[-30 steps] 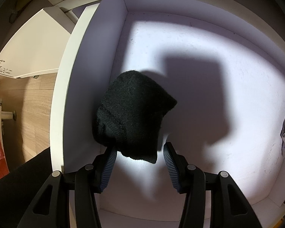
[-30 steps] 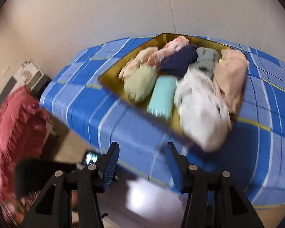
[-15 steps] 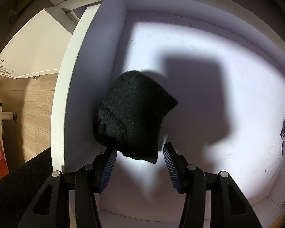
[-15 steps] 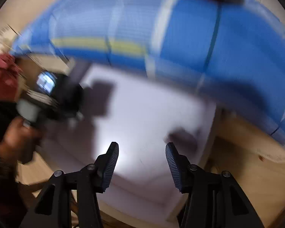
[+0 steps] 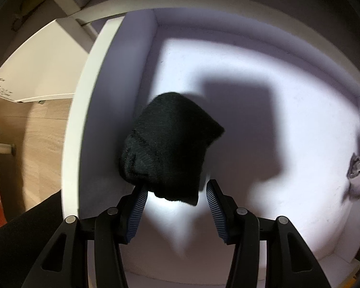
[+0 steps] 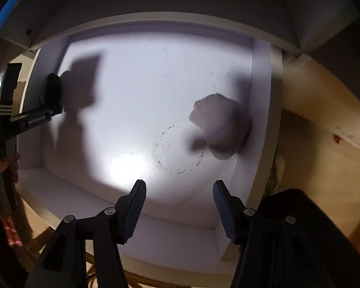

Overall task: Organize soft objects
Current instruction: 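Return the right gripper to the drawer above the grey knit hat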

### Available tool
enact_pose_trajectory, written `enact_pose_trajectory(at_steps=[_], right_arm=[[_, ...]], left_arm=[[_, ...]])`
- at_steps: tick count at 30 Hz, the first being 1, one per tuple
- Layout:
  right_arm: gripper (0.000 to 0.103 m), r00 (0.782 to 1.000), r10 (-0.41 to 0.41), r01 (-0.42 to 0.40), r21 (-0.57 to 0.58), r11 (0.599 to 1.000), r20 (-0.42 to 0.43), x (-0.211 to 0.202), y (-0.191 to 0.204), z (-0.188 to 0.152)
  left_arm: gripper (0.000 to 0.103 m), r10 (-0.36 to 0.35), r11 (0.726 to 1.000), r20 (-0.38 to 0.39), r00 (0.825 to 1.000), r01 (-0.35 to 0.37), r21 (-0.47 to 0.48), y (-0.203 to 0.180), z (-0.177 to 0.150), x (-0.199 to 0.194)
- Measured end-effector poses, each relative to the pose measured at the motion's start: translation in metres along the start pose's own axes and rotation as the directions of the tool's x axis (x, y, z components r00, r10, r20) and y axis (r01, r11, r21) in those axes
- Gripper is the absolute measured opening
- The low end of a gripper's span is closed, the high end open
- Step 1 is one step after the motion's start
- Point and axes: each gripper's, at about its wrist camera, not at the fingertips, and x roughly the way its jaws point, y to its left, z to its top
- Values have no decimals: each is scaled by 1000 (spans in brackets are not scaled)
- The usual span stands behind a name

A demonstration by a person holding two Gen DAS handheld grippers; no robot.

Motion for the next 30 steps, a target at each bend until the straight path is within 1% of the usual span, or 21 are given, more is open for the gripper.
enact_pose_trajectory(at_steps=[3, 5, 7, 8, 10, 13, 15, 17, 19, 22, 24, 28, 30], right_arm=[[61, 1000, 6, -6, -1, 1000, 7, 0, 5, 1], [62, 1000, 19, -19, 7, 1000, 15, 0, 7, 3], [62, 999, 31, -32, 16, 999, 21, -2, 7, 4], [62, 999, 38, -38, 22, 999, 25, -3, 7, 4], [62, 998, 53, -54, 33, 998, 33, -5, 6, 5], [65, 997, 65, -67, 40, 997, 44, -7, 8, 4], [66, 997, 63, -65, 41, 997, 43, -8, 10, 5], [66, 997, 67, -68, 40, 997, 39, -7, 12, 6], [66, 997, 76, -78, 38, 996, 33, -8, 13, 6], [67, 996, 88, -89, 38, 995, 28, -6, 13, 5], [67, 995, 91, -92, 42, 995, 25, -5, 13, 4], [67, 995, 101, -102, 51, 994, 22, -4, 12, 5], [68, 994, 107, -108, 55, 993, 20, -3, 12, 5]], left_arm=[[51, -81, 996, 5, 997, 80, 35, -8, -4, -4], [51, -152, 986, 8, 988, 151, 64, -16, -7, -11], [51, -182, 981, 36, 983, 179, 67, -17, -7, -21], [51, -193, 981, 60, 979, 190, 48, -14, -6, -29], [51, -187, 982, 77, 979, 188, -3, -5, -3, -35], [51, -154, 985, 87, 984, 160, -61, 6, 0, -36], [51, -150, 985, 63, 987, 155, -82, 9, 4, -32], [51, -162, 983, 43, 986, 165, -78, 6, 9, -27], [51, -129, 990, 32, 991, 130, -50, -1, 18, -22], [52, -125, 991, 2, 992, 125, -37, -4, 27, -14], [52, -140, 988, -4, 990, 139, -71, -1, 33, -11], [53, -215, 967, 9, 977, 214, -137, 9, 44, -11], [53, -230, 961, 18, 973, 230, -152, 12, 50, -12]])
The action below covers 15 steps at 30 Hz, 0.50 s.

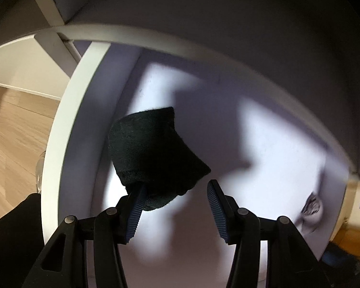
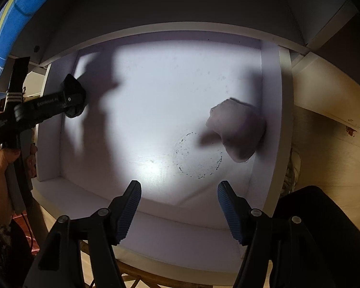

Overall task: Organize soft objects
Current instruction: 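Return the right gripper to the drawer above the grey knit hat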

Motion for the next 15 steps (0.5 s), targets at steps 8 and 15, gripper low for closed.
enact_pose_trajectory(at_steps=[8, 15], right_arm=[[68, 1000, 11, -11, 2, 1000, -10, 4, 0, 0], [68, 1000, 15, -15, 6, 1000, -12, 4, 0, 2]], left_arm=[[71, -1, 999, 42, 999, 2, -41, 5, 15, -9], [53, 156, 987, 25, 987, -157, 32, -2, 19, 0]])
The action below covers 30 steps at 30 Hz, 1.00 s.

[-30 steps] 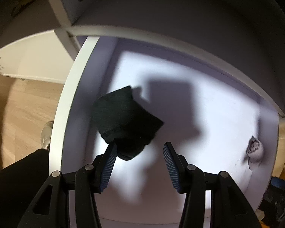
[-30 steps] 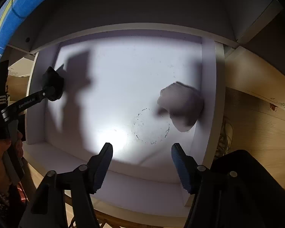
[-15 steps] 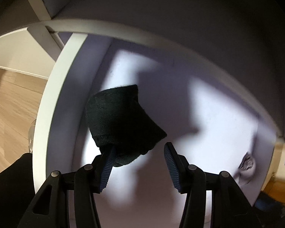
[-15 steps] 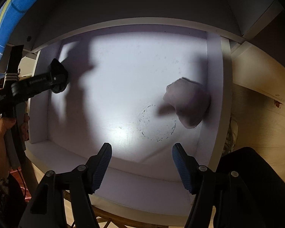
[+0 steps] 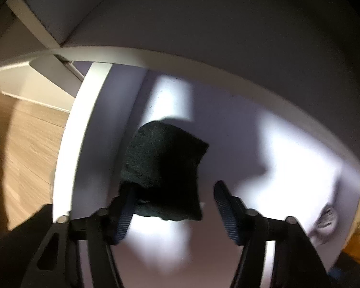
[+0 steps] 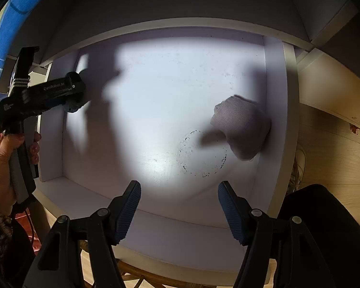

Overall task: Organize soft objects
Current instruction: 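Return the right gripper to the drawer above the grey knit hat, then carry the black knit item into the gold box with the left gripper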

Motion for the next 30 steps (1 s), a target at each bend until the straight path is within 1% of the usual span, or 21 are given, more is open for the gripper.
enact_pose_trajectory(at_steps=[1, 3, 4, 6, 11, 13, 15, 19, 23, 26, 30], right_arm=[[68, 1000, 1, -1, 1, 1000, 0, 0, 0, 0], [68, 1000, 3, -3, 2, 1000, 2, 0, 0, 0], [68, 1000, 4, -4, 3, 1000, 3, -1, 1, 0], [68, 1000, 3, -3, 2, 1000, 6, -1, 1, 0], [68, 1000, -9, 8, 8, 1000, 6, 1, -1, -2], [68, 1000, -16, 16, 10, 1000, 4, 3, -2, -1], [68, 1000, -28, 28, 12, 1000, 1, 4, -3, 0], [68, 998, -67, 67, 14, 998, -11, 12, -5, 2], [68, 993, -112, 112, 20, 993, -22, 20, -9, 3], [68, 993, -113, 114, 28, 993, -29, 21, -10, 3], [68, 994, -109, 110, 16, 994, -13, 17, -6, 3]], left_arm=[[49, 27, 1000, 1, 1000, -27, 14, 0, -2, 0], [49, 25, 999, -7, 1000, -25, 26, -1, -5, -1], [48, 27, 999, -10, 1000, -27, 30, 1, -12, -3], [45, 25, 999, -14, 1000, -24, 36, -7, -16, -2], [38, 37, 997, -20, 999, -36, 73, -5, -34, -16], [37, 37, 996, -19, 999, -35, 78, -7, -42, -21], [35, 31, 996, -16, 999, -30, 86, 1, -56, -38], [34, 25, 992, 3, 1000, -25, 120, -3, -66, -60], [33, 10, 986, 41, 999, -16, 164, -10, -77, -87], [33, -15, 981, 64, 998, 3, 193, -16, -82, -105], [33, -57, 969, 104, 993, 30, 247, -27, -92, -135]])
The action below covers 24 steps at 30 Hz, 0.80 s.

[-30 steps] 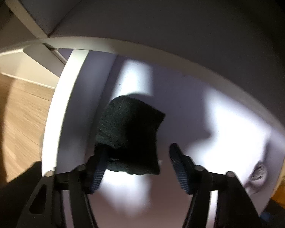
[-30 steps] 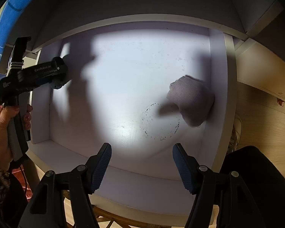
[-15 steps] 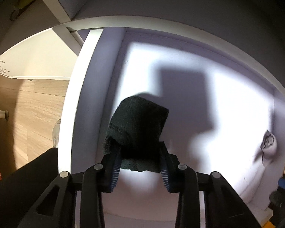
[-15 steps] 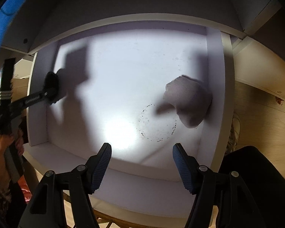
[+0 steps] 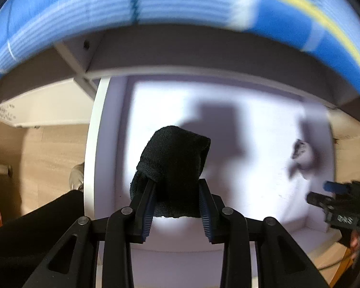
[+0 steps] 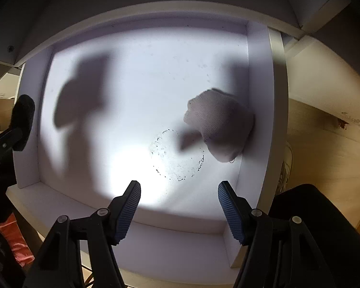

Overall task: Organize soft objects
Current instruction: 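Carry the black knit item into the gold box with the left gripper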

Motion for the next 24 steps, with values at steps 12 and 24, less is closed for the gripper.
enact_pose_trajectory(at_steps=[12, 24], right_arm=[[68, 1000, -24, 24, 6, 1000, 4, -1, -10, -3], [68, 1000, -2, 2, 0, 1000, 1, 3, -5, -4]], left_arm=[[33, -119, 977, 147, 982, 89, 193, -39, -27, -83], [33, -233, 950, 335, 913, 140, 280, -62, 19, -188]])
